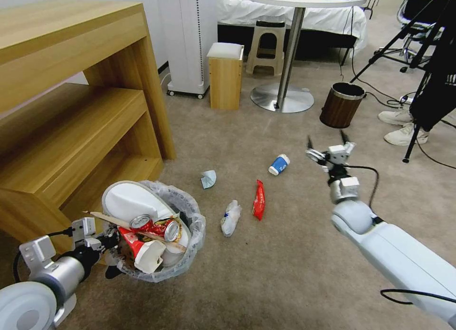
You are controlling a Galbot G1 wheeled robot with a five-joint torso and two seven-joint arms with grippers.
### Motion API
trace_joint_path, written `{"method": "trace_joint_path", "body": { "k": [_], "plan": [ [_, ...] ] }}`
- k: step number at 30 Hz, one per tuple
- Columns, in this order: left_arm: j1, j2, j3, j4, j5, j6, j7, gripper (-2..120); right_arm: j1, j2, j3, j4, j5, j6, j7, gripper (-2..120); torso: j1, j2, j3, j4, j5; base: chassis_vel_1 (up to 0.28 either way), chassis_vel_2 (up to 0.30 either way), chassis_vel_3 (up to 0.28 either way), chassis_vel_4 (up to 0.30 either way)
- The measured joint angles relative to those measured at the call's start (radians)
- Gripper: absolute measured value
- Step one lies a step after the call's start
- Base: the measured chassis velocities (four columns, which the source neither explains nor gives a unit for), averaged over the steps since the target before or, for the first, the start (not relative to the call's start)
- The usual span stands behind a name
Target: Pick up the trash bin and place the garbage on the floor into it.
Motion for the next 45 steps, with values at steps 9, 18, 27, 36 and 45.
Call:
{"method": "trace_joint_path", "body": {
  "k": [9,18,27,36,45],
  "plan": [
    [0.012,-0.005,0.002,-0.007,0.001,0.001,-0.002,0,-0.077,0.005,0.083,-0.032,-0.054,0.096,-0.045,100,0.0,0.0,0.0,-0.0001,0.0001,0.0,0.0,0.0,0.0],
    [0.023,-0.018,-0.003,-0.018,0.006,0.002,-0.002,0,-0.23,-0.018,0.241,-0.032,-0.061,0.18,-0.159,100,0.0,0.0,0.0,0.0,0.0,0.0,0.0,0.0,0.0],
    [0.031,-0.037,-0.021,-0.027,0.016,0.002,0.004,0,-0.273,-0.034,0.292,-0.012,-0.052,0.195,-0.206,100,0.0,0.0,0.0,0.0002,-0.0002,0.0,0.0,0.0,0.0],
    [0.039,-0.048,-0.023,-0.035,0.021,0.002,0.004,0,-0.273,-0.026,0.287,-0.008,-0.046,0.191,-0.209,100,0.0,0.0,0.0,-0.0001,-0.0002,0.0,0.0,0.0,0.0],
    [0.053,-0.054,-0.019,-0.04,0.024,0.003,0.002,0,-0.267,-0.02,0.275,-0.002,-0.045,0.191,-0.213,100,0.0,0.0,0.0,0.0,-0.0002,0.0,0.0,0.0,0.0]
  ]
}}
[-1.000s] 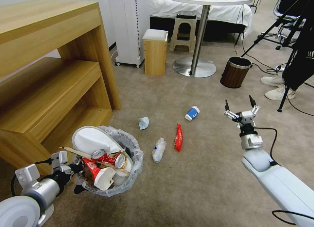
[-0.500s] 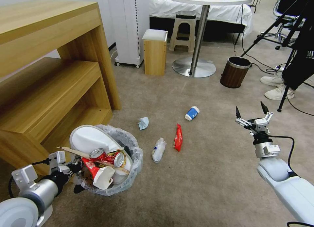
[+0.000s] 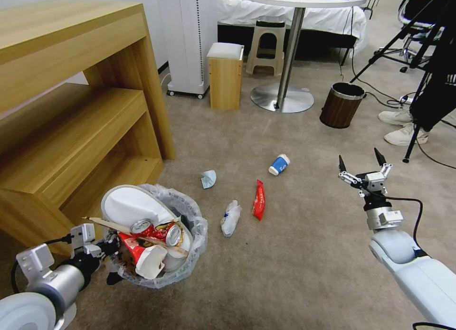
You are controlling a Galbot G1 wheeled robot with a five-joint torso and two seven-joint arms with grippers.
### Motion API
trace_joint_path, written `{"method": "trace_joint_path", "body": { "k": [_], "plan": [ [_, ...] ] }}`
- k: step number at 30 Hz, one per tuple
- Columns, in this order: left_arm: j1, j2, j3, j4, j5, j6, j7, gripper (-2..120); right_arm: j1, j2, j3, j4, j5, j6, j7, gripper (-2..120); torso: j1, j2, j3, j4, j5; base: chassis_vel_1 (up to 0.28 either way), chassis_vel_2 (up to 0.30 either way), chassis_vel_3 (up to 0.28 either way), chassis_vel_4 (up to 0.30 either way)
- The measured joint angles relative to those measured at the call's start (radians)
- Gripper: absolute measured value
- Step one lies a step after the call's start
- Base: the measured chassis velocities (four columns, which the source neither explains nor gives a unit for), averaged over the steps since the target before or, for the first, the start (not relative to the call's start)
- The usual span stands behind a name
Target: Pick up the trash bin and place the garbage on the floor into it.
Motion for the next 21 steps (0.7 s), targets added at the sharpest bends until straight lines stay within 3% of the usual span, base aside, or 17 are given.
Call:
{"method": "trace_joint_path", "body": {
  "k": [10,21],
  "plan": [
    [-0.004,0.002,0.001,0.002,0.002,0.0,0.0,0,-0.001,0.002,-0.004,0.008,0.004,-0.005,0.001,100,0.0,0.0,0.0,-0.0001,0.0,-0.018,0.011,0.018,-0.018],
    [-0.007,0.0,0.005,0.005,0.006,-0.001,0.0,0,0.01,0.002,-0.011,0.002,0.004,0.001,-0.001,100,0.0,0.0,0.0,-0.0001,0.0,-0.119,0.119,0.132,-0.122]
  ]
}}
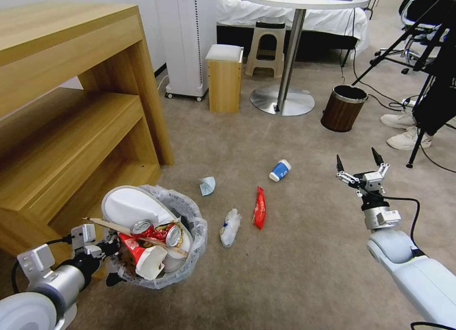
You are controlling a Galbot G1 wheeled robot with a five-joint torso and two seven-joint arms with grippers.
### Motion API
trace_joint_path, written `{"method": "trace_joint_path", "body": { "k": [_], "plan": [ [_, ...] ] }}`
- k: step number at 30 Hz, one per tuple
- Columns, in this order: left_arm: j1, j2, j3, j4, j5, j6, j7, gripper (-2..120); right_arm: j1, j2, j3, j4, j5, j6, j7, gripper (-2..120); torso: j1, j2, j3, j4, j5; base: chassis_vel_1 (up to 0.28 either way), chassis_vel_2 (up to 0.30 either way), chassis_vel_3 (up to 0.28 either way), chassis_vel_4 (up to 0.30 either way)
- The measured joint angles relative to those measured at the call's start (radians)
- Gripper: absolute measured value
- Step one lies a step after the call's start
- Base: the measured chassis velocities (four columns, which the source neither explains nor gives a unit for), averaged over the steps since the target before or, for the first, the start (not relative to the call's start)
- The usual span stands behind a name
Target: Pick up the trash bin and place the garbage on the floor into it.
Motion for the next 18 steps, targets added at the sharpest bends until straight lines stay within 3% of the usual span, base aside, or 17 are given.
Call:
{"method": "trace_joint_path", "body": {
  "k": [18],
  "plan": [
    [0.001,-0.009,-0.001,0.0,0.009,-0.003,0.006,0,0.01,0.008,-0.021,-0.005,0.001,0.01,-0.017,100,0.0,0.0,0.0,0.0001,0.0002,-0.108,0.106,0.101,-0.112]
  ]
}}
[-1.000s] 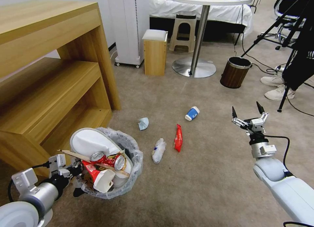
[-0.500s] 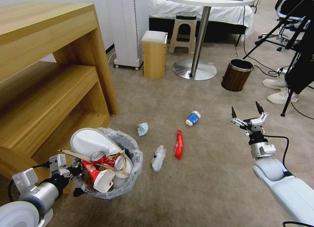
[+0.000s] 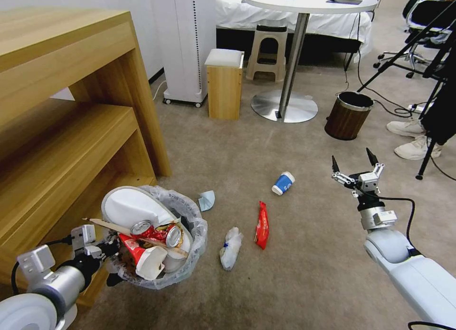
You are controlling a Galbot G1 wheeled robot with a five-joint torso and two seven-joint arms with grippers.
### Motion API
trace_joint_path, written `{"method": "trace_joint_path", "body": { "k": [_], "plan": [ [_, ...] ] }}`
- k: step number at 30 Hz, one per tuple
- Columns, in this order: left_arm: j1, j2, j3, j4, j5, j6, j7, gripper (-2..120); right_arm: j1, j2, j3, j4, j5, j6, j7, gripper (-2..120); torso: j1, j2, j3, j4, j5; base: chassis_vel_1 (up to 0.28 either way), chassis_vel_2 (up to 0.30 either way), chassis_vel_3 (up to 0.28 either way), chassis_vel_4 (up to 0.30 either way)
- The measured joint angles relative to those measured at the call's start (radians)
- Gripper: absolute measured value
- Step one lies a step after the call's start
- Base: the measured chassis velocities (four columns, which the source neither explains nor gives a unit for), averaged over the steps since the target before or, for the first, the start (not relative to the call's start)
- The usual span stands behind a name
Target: Pick up the trash bin and place the garbage on the floor into it.
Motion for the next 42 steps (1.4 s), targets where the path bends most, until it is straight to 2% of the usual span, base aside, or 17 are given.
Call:
{"method": "trace_joint_path", "body": {
  "k": [22,30,32,33,35,37,42],
  "plan": [
    [-0.01,-0.008,0.007,0.012,0.006,-0.004,0.003,0,0.012,0.028,-0.031,-0.023,-0.027,0.042,-0.007,100,0.0,0.0,0.0,0.0,-0.0003,-0.107,0.109,0.113,-0.104],
    [-0.008,-0.012,0.006,0.006,0.005,-0.004,0.003,0,0.015,0.029,-0.059,-0.024,-0.041,0.075,-0.035,100,0.0,0.0,0.0,0.0,-0.0002,-0.012,0.021,0.008,-0.012],
    [-0.006,-0.012,0.006,0.005,0.006,-0.004,0.002,0,0.005,0.018,-0.07,-0.024,-0.03,0.091,-0.106,100,0.0,0.0,0.0,0.0,-0.0003,0.0,0.0,0.0,0.0],
    [-0.006,-0.014,0.005,0.005,0.006,-0.004,0.002,0,-0.01,0.002,-0.089,-0.023,0.008,0.112,-0.189,100,0.0,0.0,0.0,-0.0001,-0.0001,0.0,0.0,0.0,0.0],
    [-0.006,-0.015,0.005,0.004,0.007,-0.003,0.001,0,-0.013,-0.004,-0.099,-0.023,0.028,0.121,-0.224,100,0.0,0.0,0.0,-0.0003,-0.0001,0.0,0.0,0.0,0.0],
    [-0.004,-0.02,0.005,0.003,0.008,-0.003,0.001,0,-0.015,-0.008,-0.128,-0.033,0.08,0.16,-0.337,100,0.0,0.0,0.0,-0.0003,-0.0003,0.0,0.0,0.0,0.0],
    [-0.001,-0.024,0.005,0.0,0.011,-0.003,0.001,0,-0.018,-0.009,-0.154,-0.034,0.125,0.173,-0.405,100,0.0,0.0,0.0,0.0,0.0001,0.0,0.0,0.0,0.0]
  ]
}}
